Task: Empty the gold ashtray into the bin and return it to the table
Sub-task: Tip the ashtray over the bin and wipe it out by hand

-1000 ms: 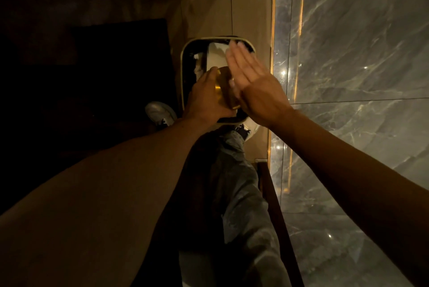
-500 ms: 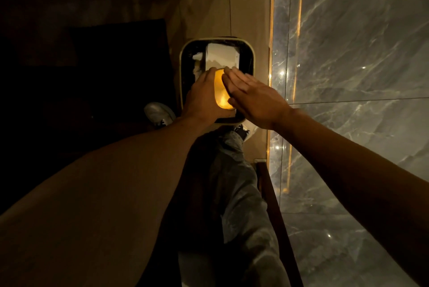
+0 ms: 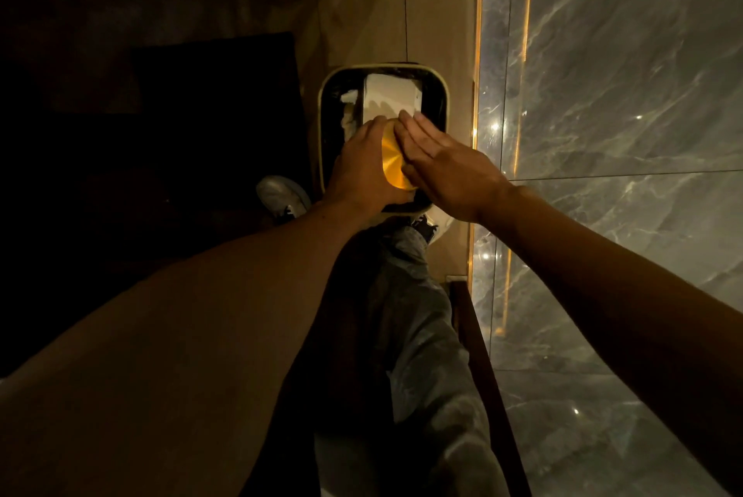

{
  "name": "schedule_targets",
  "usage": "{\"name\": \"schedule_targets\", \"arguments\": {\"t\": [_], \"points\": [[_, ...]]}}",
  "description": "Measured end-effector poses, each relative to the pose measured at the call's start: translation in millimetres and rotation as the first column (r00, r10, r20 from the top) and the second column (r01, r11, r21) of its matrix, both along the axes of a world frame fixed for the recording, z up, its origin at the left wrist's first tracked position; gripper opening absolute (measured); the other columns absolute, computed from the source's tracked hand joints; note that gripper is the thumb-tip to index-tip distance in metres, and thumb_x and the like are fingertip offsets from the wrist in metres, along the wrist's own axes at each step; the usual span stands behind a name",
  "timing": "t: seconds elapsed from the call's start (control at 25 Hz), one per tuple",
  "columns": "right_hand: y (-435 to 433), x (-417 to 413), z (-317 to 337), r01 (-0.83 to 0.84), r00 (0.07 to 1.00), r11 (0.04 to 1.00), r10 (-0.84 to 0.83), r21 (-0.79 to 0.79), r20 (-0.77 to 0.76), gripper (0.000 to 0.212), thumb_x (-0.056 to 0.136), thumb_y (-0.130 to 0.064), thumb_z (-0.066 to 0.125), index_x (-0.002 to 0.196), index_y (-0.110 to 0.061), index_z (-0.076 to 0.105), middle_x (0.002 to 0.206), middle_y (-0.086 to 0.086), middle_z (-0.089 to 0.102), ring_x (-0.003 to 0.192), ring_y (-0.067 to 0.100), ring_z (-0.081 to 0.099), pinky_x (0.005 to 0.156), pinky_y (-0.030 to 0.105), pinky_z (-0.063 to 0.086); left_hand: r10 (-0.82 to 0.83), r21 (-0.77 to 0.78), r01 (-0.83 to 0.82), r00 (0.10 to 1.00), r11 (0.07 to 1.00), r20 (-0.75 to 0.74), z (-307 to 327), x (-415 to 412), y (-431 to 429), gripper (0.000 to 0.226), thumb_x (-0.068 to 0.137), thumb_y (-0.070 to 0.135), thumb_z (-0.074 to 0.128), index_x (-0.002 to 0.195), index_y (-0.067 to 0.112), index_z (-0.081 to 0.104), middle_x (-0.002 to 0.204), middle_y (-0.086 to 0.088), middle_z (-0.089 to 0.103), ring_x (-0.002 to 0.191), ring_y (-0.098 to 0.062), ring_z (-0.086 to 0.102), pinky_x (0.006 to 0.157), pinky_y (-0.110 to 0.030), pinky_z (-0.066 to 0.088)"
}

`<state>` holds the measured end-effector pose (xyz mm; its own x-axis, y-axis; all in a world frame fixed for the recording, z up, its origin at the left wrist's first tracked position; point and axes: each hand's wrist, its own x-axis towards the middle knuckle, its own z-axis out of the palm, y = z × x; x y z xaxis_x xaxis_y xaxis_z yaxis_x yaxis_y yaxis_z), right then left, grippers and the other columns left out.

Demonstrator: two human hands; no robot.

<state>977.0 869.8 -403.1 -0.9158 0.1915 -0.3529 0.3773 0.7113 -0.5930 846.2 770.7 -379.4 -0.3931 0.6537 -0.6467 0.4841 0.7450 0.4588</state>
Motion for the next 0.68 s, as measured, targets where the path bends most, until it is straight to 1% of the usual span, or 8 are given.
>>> {"name": "schedule_targets", "arguments": {"t": [0.08, 0.16, 0.28, 0.32, 0.4, 0.44, 0.56, 0.68], "points": [[2, 2, -1, -0.015, 0.999, 1.000, 0.016, 0.021, -0.033, 0.058, 0.105, -0.033, 0.030, 0.154, -0.008, 0.012, 0.163, 0.010, 0.007, 0.152, 0.023, 0.004, 0.123, 0.039, 0.014, 0.014, 0.007, -0.014, 1.000, 1.000, 0.007, 0, 1, -1, 0.103, 0.053, 0.038, 0.091, 0.139, 0.015, 0.041, 0.139, -0.007, 0.052, 0.125, -0.027, 0.052, 0.093, -0.030, 0.042], [2, -2, 0, 0.097, 0.992, 0.994, -0.093, 0.046, -0.090, 0.057, 0.105, -0.032, 0.027, 0.155, -0.010, 0.010, 0.162, 0.005, 0.002, 0.151, 0.017, -0.001, 0.124, 0.036, 0.010, 0.042, 0.038, -0.043, 0.999, 0.998, 0.015, 0, 1, 0, 0.100, 0.051, 0.036, 0.091, 0.136, 0.016, 0.043, 0.136, -0.006, 0.054, 0.122, -0.027, 0.055, 0.091, -0.030, 0.046], [0, 1, -2, 0.014, 1.000, 1.000, -0.014, -0.002, -0.009, 0.057, 0.105, -0.031, 0.029, 0.154, -0.008, 0.013, 0.163, 0.013, 0.012, 0.151, 0.027, 0.009, 0.123, 0.043, 0.018, 0.014, 0.004, -0.014, 1.000, 1.000, -0.008, 1, 0, 6, 0.102, 0.050, 0.036, 0.091, 0.137, 0.016, 0.043, 0.136, -0.007, 0.054, 0.121, -0.029, 0.055, 0.091, -0.034, 0.047], [0, 3, -2, 0.018, 0.999, 1.000, -0.018, 0.007, -0.027, 0.057, 0.104, -0.031, 0.029, 0.154, -0.008, 0.013, 0.163, 0.013, 0.012, 0.151, 0.026, 0.009, 0.123, 0.041, 0.016, 0.014, -0.006, -0.014, 1.000, 1.000, -0.010, 2, 0, 8, 0.100, 0.050, 0.036, 0.091, 0.136, 0.016, 0.044, 0.134, -0.006, 0.056, 0.120, -0.028, 0.056, 0.090, -0.034, 0.048], [2, 3, -1, 0.140, 0.985, 0.989, -0.134, 0.053, -0.113, 0.056, 0.105, -0.031, 0.026, 0.154, -0.009, 0.010, 0.162, 0.007, 0.004, 0.151, 0.019, 0.000, 0.124, 0.032, 0.005, 0.038, 0.020, -0.038, 0.999, 0.999, 0.004, 2, 0, 12, 0.094, 0.051, 0.034, 0.091, 0.132, 0.017, 0.047, 0.132, -0.004, 0.058, 0.119, -0.026, 0.057, 0.091, -0.034, 0.051], [2, 1, -1, 0.175, 0.978, 0.983, -0.167, 0.058, -0.128, 0.056, 0.105, -0.031, 0.025, 0.154, -0.009, 0.010, 0.162, 0.005, 0.003, 0.151, 0.018, -0.002, 0.124, 0.032, 0.005, 0.043, 0.037, -0.043, 0.999, 0.998, 0.011, 2, -2, 14, 0.095, 0.051, 0.032, 0.091, 0.133, 0.017, 0.047, 0.133, -0.004, 0.057, 0.120, -0.026, 0.057, 0.093, -0.037, 0.052], [-4, 4, -1, 0.037, 0.999, 0.999, -0.037, -0.004, -0.034, 0.057, 0.104, -0.030, 0.030, 0.154, -0.007, 0.016, 0.162, 0.015, 0.014, 0.151, 0.028, 0.009, 0.123, 0.044, 0.016, 0.008, 0.015, -0.008, 1.000, 1.000, 0.009, 2, -3, 15, 0.102, 0.051, 0.032, 0.092, 0.139, 0.014, 0.043, 0.137, -0.007, 0.054, 0.124, -0.027, 0.054, 0.097, -0.040, 0.049], [-2, 5, 2, 0.157, 0.983, 0.988, -0.155, 0.011, -0.099, 0.057, 0.105, -0.034, 0.025, 0.154, -0.008, 0.014, 0.162, 0.010, 0.009, 0.151, 0.023, 0.006, 0.124, 0.035, 0.008, 0.006, 0.015, -0.006, 1.000, 1.000, 0.001, 1, -3, 13, 0.103, 0.051, 0.032, 0.092, 0.139, 0.015, 0.042, 0.137, -0.006, 0.054, 0.124, -0.026, 0.053, 0.097, -0.037, 0.049]]}}
